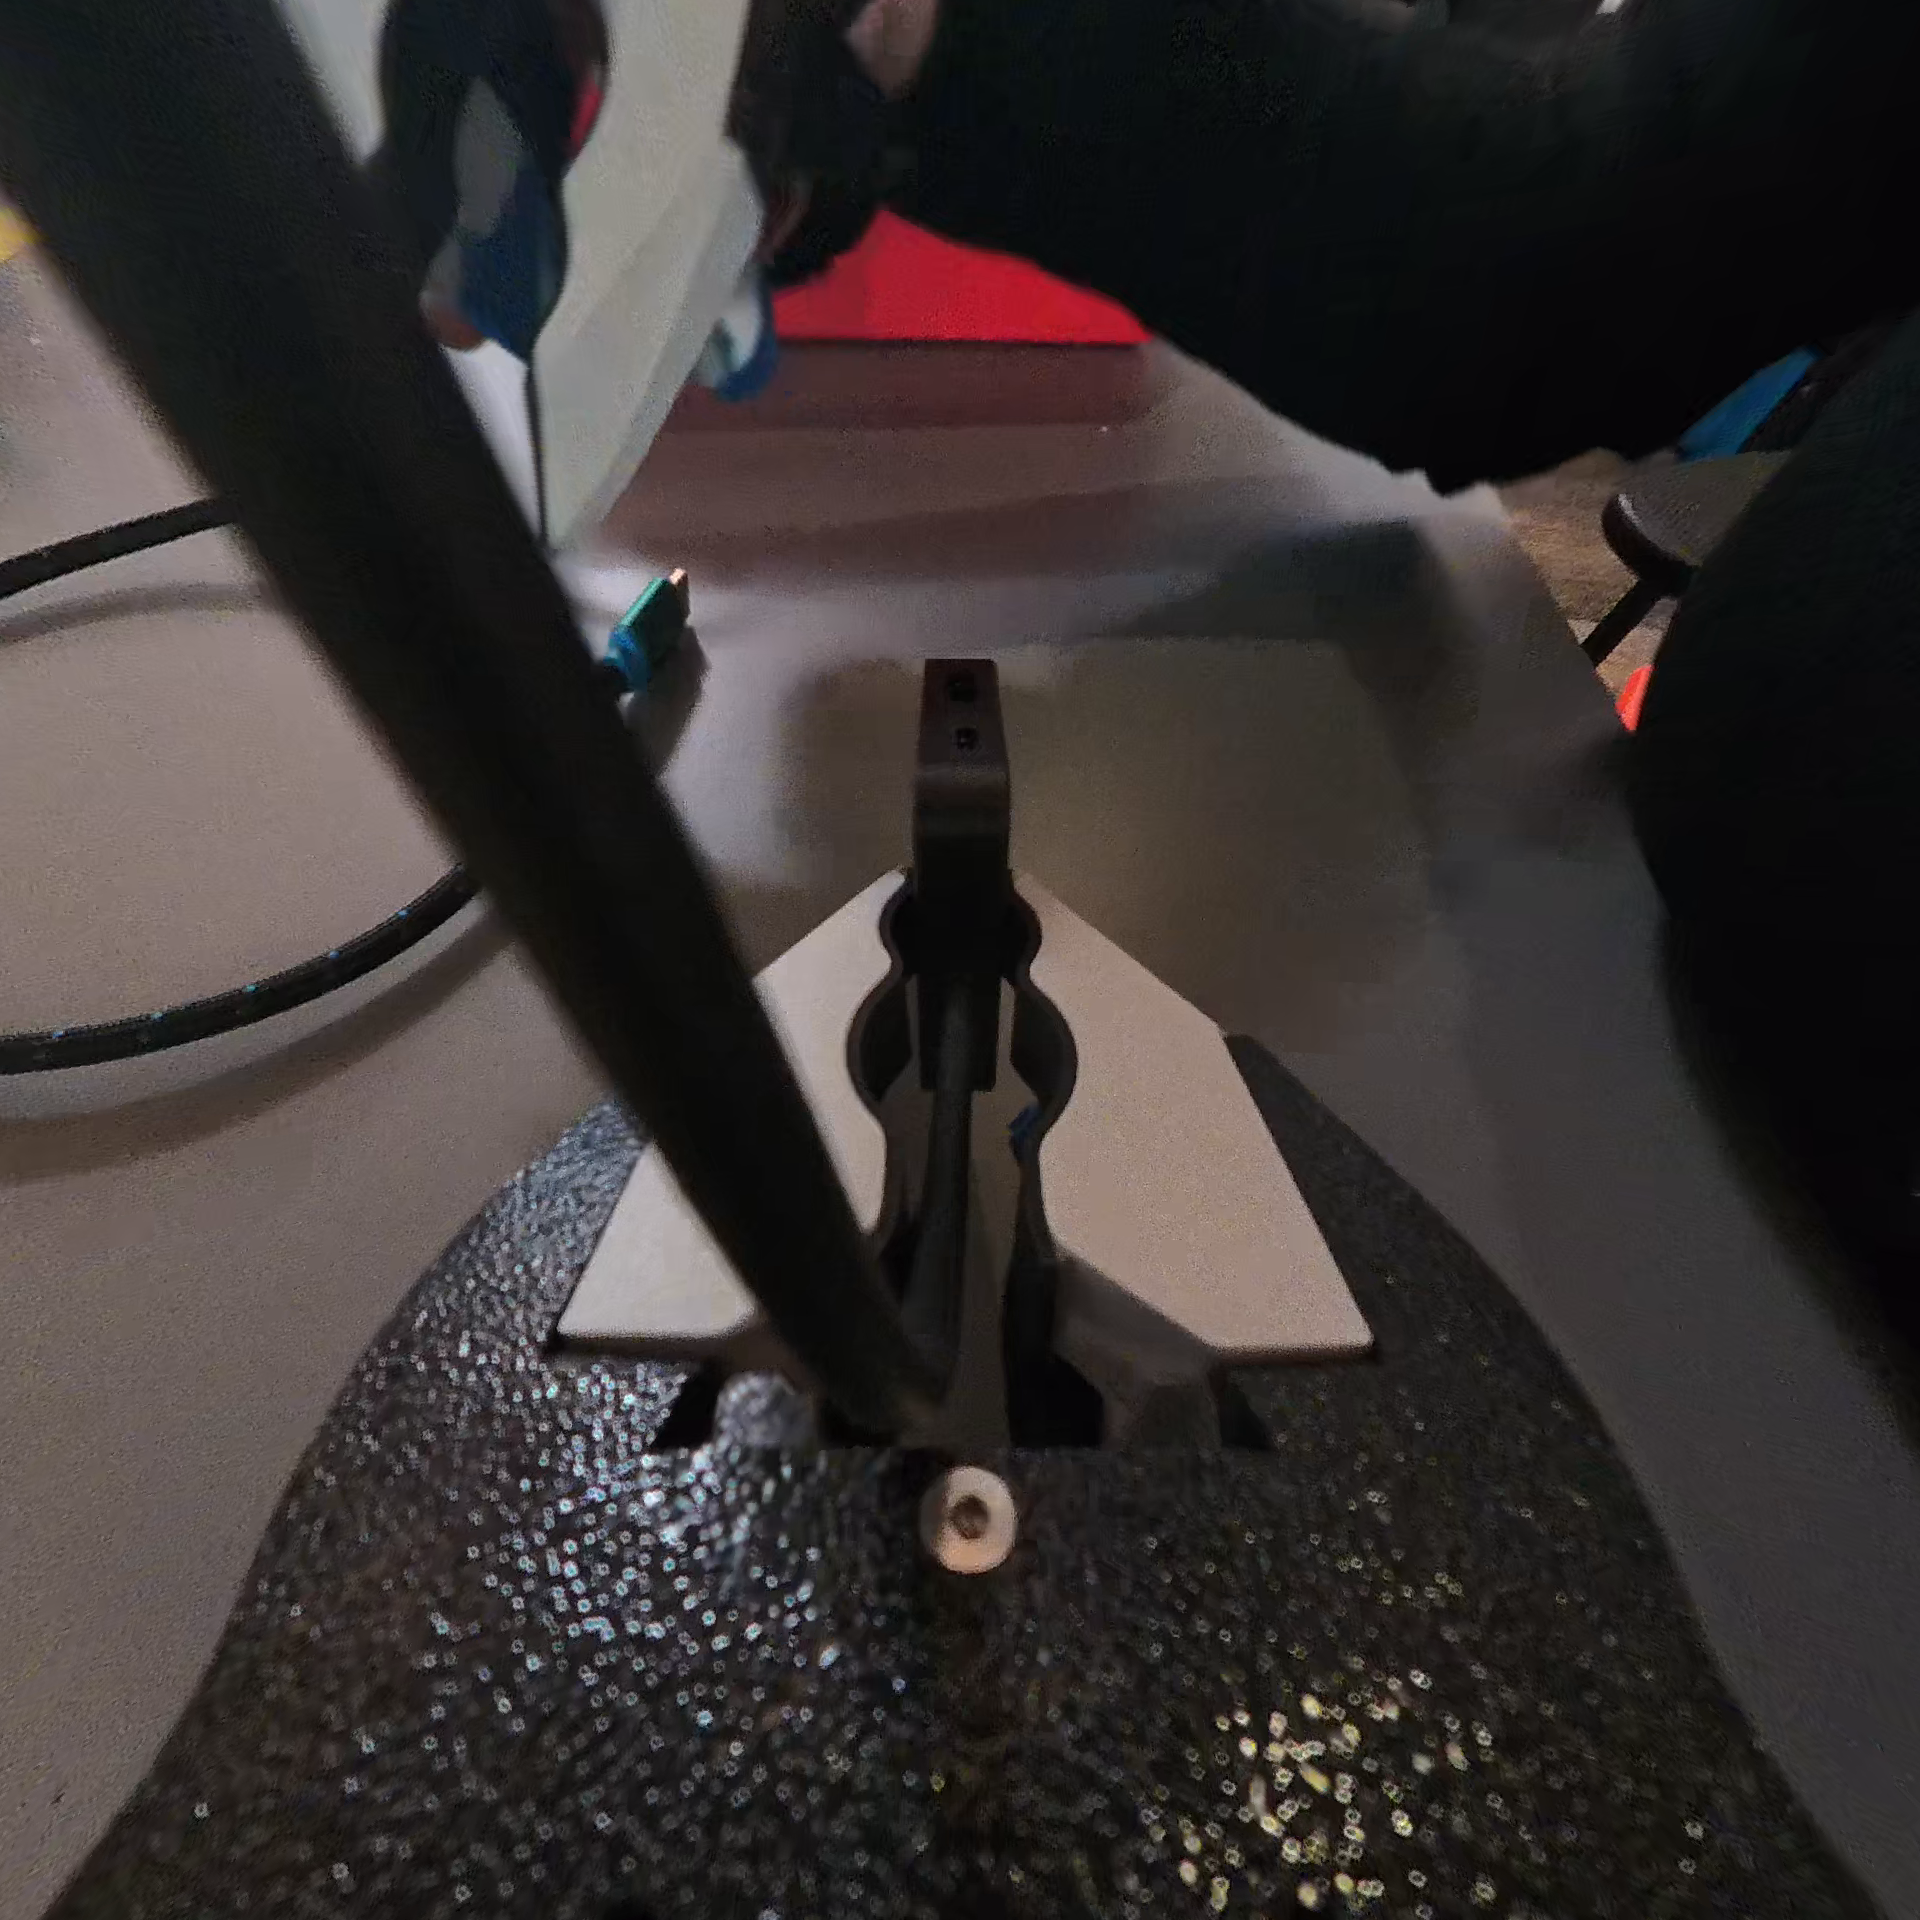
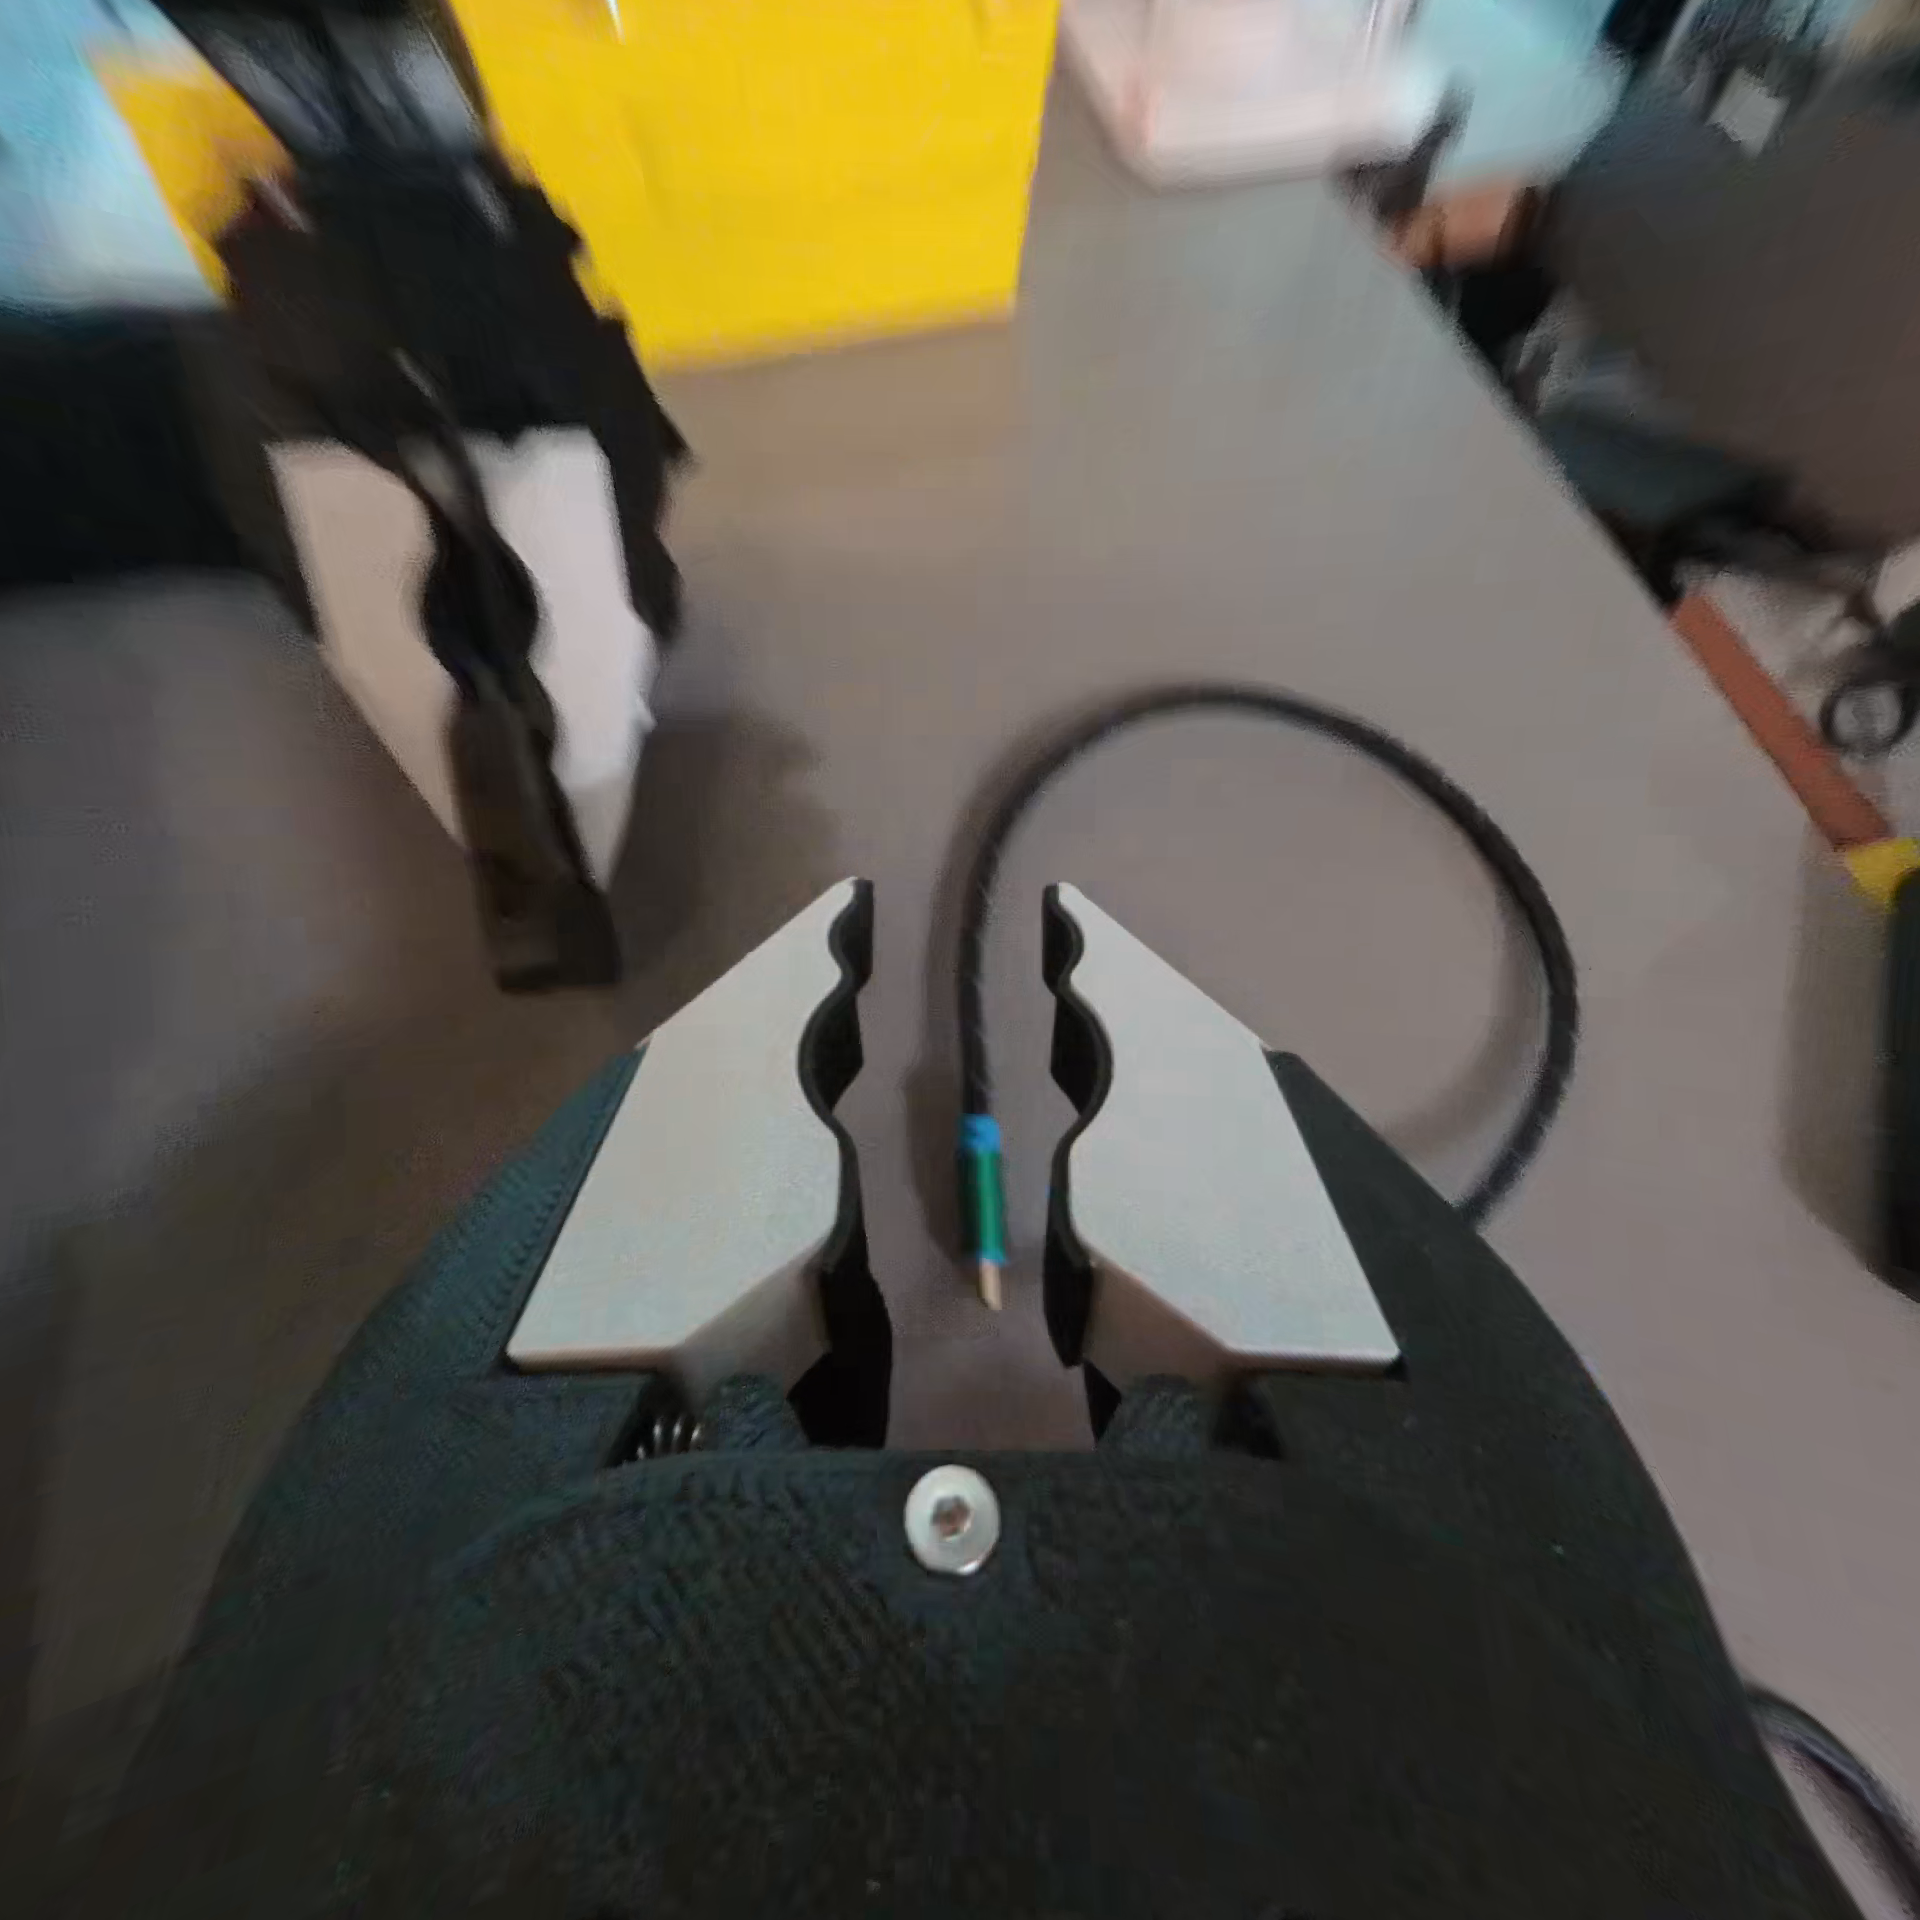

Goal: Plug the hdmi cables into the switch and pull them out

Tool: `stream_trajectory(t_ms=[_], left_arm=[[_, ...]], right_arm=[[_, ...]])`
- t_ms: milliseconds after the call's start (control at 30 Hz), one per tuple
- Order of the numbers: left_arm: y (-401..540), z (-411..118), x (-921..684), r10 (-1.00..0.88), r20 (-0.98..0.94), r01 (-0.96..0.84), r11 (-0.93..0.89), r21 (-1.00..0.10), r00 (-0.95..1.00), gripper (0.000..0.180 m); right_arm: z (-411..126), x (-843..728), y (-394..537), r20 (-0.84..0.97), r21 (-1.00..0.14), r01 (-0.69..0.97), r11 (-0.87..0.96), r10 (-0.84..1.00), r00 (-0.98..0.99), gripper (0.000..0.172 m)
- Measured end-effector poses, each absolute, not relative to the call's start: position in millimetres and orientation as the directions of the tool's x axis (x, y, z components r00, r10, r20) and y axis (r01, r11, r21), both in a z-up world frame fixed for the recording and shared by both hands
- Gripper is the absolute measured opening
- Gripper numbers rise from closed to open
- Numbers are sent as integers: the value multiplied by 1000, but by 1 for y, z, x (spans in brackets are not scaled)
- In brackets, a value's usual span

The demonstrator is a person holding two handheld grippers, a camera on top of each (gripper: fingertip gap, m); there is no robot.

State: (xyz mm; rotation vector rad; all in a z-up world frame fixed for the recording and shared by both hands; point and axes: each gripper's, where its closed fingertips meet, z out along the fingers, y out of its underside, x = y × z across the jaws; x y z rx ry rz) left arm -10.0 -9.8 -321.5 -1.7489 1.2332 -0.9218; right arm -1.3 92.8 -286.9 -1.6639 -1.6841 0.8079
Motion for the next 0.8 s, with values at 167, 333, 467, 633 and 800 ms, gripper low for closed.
stream_trajectory(t_ms=[167, 333, 467, 633, 800], left_arm=[[-10, -322, -10, -957, 116, -389, -216, -896, 265, 10], [-8, -327, -12, -955, 107, -417, -220, -882, 277, 11], [-8, -327, -12, -955, 104, -420, -219, -881, 279, 11], [-5, -327, -15, -945, 130, -408, -249, -878, 299, 11], [-2, -326, -19, -931, 178, -381, -297, -875, 318, 11]], right_arm=[[-331, 22, 105, -47, -349, 936, 45, 997, -66, 31], [-359, 48, 103, -83, -5, 984, 180, 980, -180, 20], [-355, 38, 88, -152, -92, 980, 178, 970, -191, 9], [-314, -6, 56, -339, -577, 813, -77, 928, -153, 9], [-262, -27, 55, -560, -799, 333, -500, 821, -111, 8]])
